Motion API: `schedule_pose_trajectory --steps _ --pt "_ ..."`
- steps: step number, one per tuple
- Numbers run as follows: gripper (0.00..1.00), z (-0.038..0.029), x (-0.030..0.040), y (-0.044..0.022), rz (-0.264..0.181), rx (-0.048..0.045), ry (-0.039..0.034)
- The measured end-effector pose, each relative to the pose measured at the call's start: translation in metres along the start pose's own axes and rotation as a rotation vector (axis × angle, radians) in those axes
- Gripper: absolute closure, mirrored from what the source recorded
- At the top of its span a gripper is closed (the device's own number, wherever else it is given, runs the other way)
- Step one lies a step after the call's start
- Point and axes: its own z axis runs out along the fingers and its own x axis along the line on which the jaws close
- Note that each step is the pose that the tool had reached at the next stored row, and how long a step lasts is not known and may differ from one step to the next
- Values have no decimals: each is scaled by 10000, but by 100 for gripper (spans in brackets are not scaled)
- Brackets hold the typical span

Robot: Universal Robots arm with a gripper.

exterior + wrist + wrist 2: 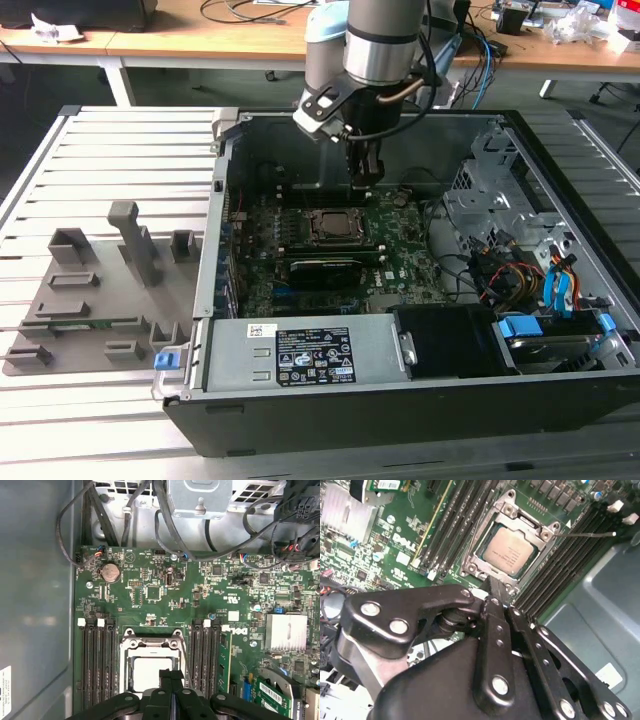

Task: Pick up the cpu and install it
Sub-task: 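Close the cpu cover, then install the first cpu locking lever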

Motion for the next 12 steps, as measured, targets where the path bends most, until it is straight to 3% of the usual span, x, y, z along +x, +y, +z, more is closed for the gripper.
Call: schedule_pose_trajectory --steps 9,11,12 --pt "89 -15 -1 0 0 1 -2" --pt "89 -16 -1 0 -336 -20 -7" --pt "89 -16 -1 0 -796 -50 -14"
